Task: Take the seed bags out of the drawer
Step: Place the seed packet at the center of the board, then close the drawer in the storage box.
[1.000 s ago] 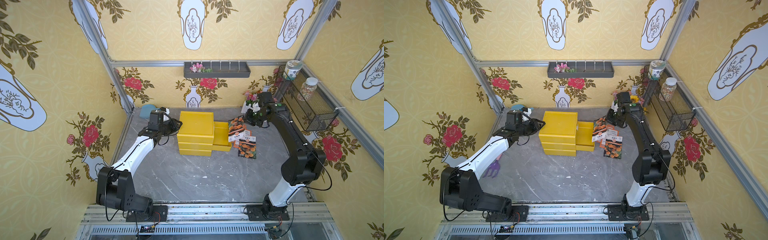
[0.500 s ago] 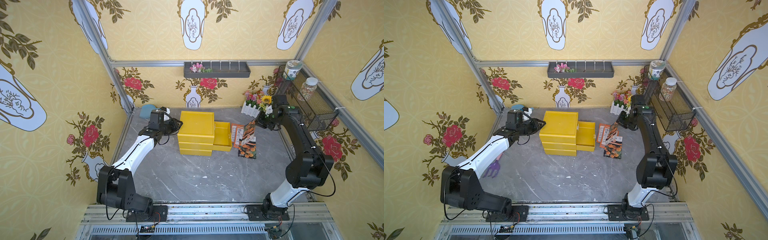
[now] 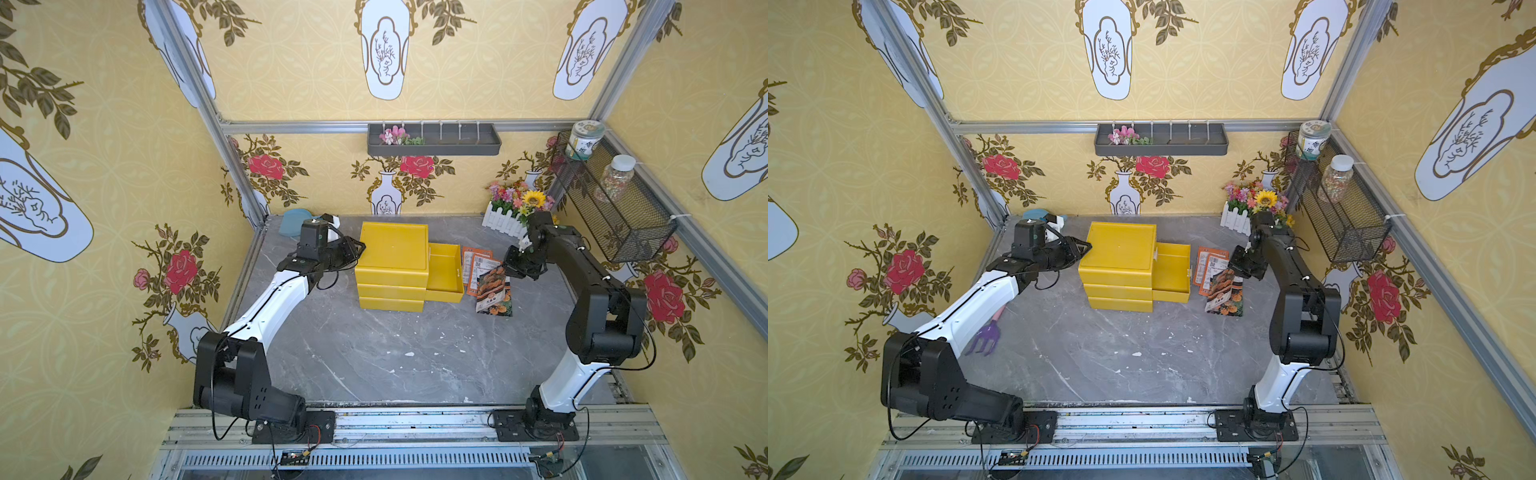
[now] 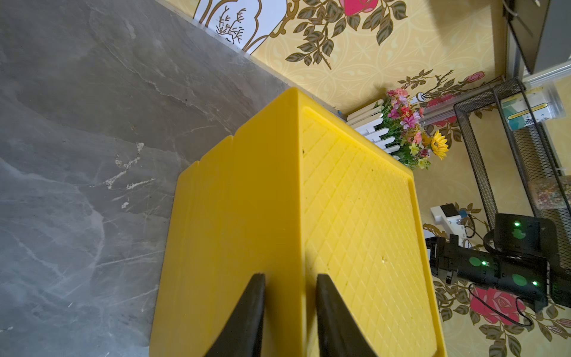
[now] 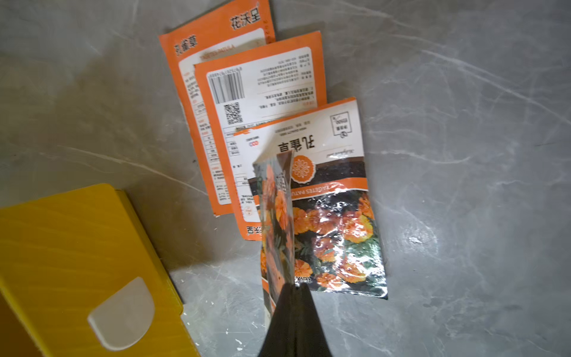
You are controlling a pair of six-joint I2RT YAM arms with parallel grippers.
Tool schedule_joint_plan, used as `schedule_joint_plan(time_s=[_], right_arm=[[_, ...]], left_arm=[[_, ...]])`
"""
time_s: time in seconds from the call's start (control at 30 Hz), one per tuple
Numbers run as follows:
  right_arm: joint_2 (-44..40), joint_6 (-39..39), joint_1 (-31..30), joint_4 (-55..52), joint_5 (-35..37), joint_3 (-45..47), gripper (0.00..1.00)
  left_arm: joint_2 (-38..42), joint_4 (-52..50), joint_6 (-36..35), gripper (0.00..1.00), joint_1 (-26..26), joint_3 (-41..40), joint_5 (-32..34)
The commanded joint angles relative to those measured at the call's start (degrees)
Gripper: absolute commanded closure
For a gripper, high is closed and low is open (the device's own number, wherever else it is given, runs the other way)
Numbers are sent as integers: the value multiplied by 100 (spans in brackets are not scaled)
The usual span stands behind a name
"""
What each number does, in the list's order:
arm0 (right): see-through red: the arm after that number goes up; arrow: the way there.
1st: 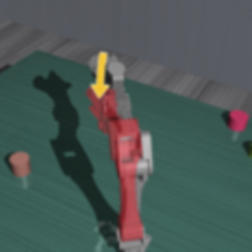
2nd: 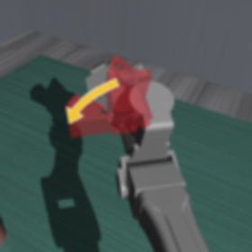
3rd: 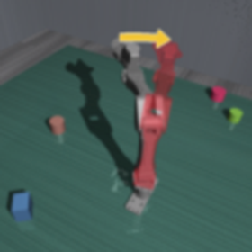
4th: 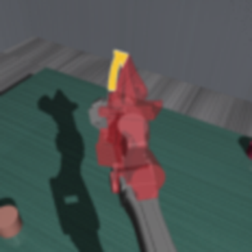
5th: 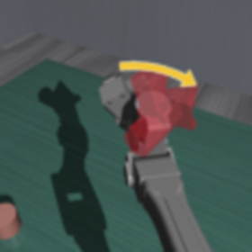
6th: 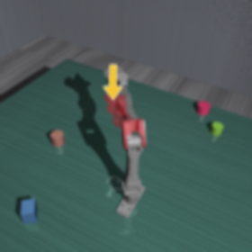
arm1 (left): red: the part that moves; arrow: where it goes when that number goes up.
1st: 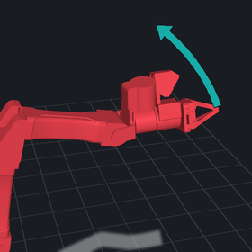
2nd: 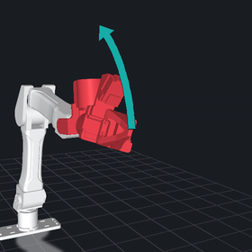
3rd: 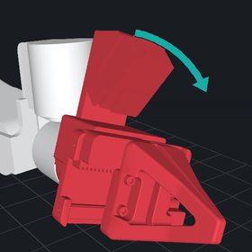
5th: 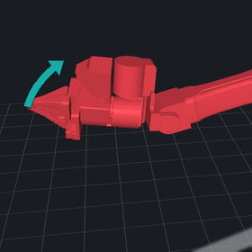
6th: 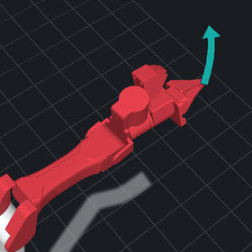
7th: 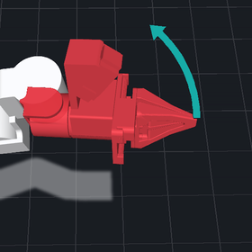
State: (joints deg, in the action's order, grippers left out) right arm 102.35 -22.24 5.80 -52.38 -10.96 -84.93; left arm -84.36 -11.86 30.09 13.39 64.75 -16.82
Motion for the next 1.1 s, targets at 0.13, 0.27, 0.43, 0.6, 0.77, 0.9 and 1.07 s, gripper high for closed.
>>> schedule_joint_plan(time_s=[0.13,0.27,0.43,0.6,0.77,0.9,1.07], right_arm=[[40,173,0,-358,1433,-78,87],[-12,184,0,-421,1663,-91,67],[-147,73,-30,-312,1580,-61,57],[-159,-22,-305,-60,859,-41,56],[17,-179,-869,47,521,-227,54],[141,-351,-1236,143,318,-358,52],[254,-577,-1388,341,-120,-355,52]], left_arm=[[-80,-1135,-82,68,14,-84,16],[-113,-1113,-81,68,17,-78,3],[-117,-1117,-87,68,15,-75,3],[-68,-1116,-82,68,16,-123,20],[-23,-1117,-71,68,15,-158,30],[-6,-1116,-73,68,15,-150,38],[23,-1134,-55,67,15,-130,62]])
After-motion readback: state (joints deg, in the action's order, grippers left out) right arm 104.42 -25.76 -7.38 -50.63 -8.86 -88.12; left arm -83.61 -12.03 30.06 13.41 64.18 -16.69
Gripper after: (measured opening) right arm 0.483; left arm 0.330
